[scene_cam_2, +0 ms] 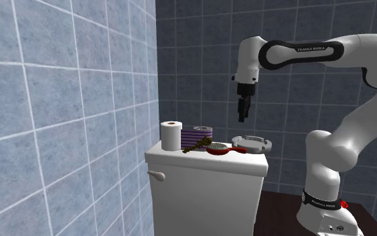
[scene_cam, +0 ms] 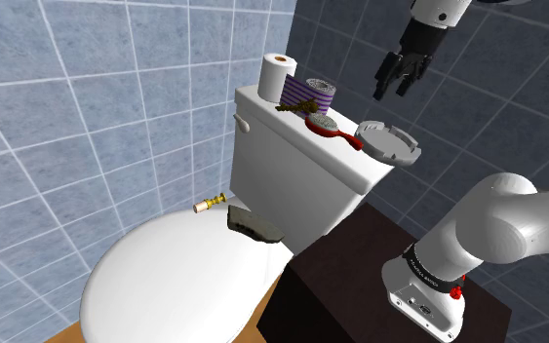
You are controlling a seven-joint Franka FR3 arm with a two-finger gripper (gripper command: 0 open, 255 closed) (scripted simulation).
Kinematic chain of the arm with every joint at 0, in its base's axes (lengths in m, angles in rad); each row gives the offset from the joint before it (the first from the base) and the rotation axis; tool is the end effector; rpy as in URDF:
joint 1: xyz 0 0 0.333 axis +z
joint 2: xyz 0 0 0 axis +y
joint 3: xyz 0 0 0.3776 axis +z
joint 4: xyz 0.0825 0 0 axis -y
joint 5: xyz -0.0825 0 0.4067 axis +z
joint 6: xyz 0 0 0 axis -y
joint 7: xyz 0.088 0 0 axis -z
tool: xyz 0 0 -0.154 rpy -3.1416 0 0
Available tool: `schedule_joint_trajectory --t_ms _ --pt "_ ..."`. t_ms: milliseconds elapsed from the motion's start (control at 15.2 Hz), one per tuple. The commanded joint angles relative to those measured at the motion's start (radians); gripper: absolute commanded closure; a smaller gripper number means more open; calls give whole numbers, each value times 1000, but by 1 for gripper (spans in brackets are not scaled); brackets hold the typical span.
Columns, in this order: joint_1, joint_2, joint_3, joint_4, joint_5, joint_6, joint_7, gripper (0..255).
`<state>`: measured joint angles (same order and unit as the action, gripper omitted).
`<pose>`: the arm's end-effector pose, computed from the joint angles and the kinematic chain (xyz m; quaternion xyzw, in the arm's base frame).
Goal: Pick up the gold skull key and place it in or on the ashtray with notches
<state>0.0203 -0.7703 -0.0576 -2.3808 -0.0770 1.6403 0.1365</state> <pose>0.2982 -0.0274 0.5760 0.9968 -0.0769 0.0156 0.0175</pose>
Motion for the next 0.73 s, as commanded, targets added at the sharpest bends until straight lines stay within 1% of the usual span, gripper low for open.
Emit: schedule_joint_trajectory --t_ms 0,330,660 --pt "0 0 0 0 0 0 0 0" --pt "20 170 57 68 48 84 96 0" --pt "34 352 106 169 79 149 185 0"
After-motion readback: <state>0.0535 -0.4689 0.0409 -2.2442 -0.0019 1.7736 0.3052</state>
